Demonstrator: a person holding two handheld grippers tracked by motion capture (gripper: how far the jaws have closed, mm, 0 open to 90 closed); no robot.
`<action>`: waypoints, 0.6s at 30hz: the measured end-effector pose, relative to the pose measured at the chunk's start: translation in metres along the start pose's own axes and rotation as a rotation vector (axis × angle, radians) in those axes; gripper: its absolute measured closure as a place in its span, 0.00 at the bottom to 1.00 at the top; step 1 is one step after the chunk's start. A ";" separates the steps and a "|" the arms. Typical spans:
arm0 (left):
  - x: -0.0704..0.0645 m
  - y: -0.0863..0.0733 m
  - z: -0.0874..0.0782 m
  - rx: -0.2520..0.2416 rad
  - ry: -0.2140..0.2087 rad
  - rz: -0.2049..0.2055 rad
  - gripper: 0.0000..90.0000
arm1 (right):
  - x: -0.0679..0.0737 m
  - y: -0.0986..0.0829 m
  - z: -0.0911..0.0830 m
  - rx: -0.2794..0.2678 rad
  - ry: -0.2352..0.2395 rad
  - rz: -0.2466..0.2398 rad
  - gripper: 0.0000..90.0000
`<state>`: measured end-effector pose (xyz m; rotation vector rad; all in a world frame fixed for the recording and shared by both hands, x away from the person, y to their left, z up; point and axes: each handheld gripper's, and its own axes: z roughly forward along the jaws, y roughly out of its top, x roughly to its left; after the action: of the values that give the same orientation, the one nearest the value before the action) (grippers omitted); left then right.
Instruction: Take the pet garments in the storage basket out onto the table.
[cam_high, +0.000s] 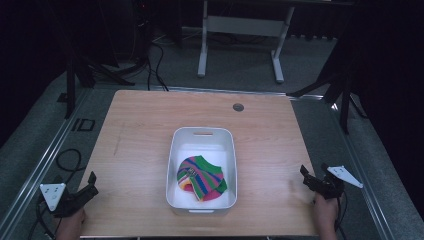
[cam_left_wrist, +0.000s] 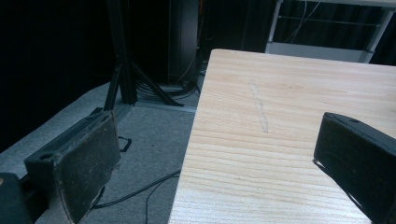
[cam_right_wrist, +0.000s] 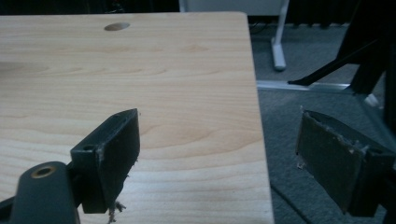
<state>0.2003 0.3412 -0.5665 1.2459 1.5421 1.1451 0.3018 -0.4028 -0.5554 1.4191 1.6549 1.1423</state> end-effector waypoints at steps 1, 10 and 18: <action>0.000 0.000 0.000 0.001 0.000 -0.002 0.01 | 0.000 0.000 0.000 0.005 -0.002 -0.001 0.15; 0.000 0.000 0.000 0.001 -0.001 -0.002 0.01 | 0.000 0.000 0.001 0.011 0.004 0.003 0.15; 0.000 0.000 0.000 0.001 -0.007 -0.007 0.01 | -0.004 0.002 0.003 0.060 0.096 0.008 0.15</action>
<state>0.2004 0.3417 -0.5666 1.2430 1.5409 1.1351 0.3057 -0.4062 -0.5553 1.4288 1.7647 1.1909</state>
